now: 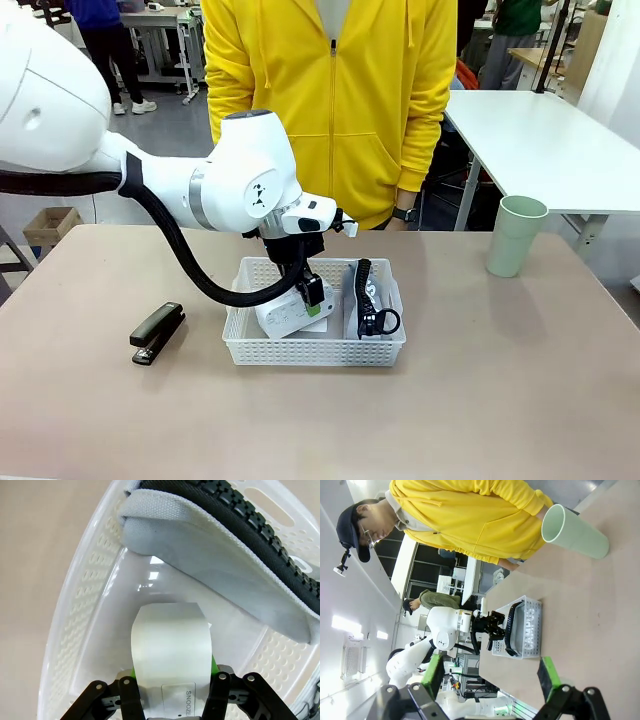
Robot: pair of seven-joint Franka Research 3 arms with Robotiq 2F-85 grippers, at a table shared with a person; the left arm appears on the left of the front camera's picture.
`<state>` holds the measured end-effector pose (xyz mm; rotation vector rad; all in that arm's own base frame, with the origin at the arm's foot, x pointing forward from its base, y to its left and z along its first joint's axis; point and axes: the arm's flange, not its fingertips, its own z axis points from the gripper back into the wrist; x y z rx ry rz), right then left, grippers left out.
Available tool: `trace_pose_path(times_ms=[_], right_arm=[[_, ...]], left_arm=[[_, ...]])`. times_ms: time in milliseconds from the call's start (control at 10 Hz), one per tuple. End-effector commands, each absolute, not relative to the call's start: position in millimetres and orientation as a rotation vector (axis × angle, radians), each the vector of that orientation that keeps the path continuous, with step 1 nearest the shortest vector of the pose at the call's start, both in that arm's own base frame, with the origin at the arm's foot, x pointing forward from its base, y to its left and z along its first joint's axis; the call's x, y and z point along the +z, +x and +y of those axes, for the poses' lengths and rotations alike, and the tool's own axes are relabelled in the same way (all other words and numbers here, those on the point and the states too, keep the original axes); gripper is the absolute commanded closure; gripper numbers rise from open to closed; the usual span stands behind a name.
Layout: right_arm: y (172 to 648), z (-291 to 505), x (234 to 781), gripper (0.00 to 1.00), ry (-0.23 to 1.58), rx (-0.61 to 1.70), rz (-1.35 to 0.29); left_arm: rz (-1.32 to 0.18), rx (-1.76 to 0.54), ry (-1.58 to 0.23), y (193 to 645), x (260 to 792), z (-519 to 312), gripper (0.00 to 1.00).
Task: Efficiently arrange items inside the basket to fit them all.
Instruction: Pick up the Digital clock and place it inside the Organizing basket.
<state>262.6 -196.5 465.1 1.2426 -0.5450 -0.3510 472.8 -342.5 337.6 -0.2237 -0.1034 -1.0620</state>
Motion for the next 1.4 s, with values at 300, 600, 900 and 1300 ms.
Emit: trace_pose_path(times_ms=[300,600,900,1300], right_arm=[[265,-196,465,0.0,1.255,-0.331,-0.576],[265,-196,465,0.0,1.255,-0.331,-0.576],[265,-196,465,0.0,1.255,-0.331,-0.576],[265,-196,465,0.0,1.255,-0.331,-0.576]], left_arm=[[-0.091,-1.043,-0.192,476,346,-341,0.0],[-0.174,-0.999,-0.176,464,380,-316,0.0],[-0.143,-0.938,-0.369,425,461,-234,0.0],[-0.205,-0.6,-0.692,392,501,-66,0.0]])
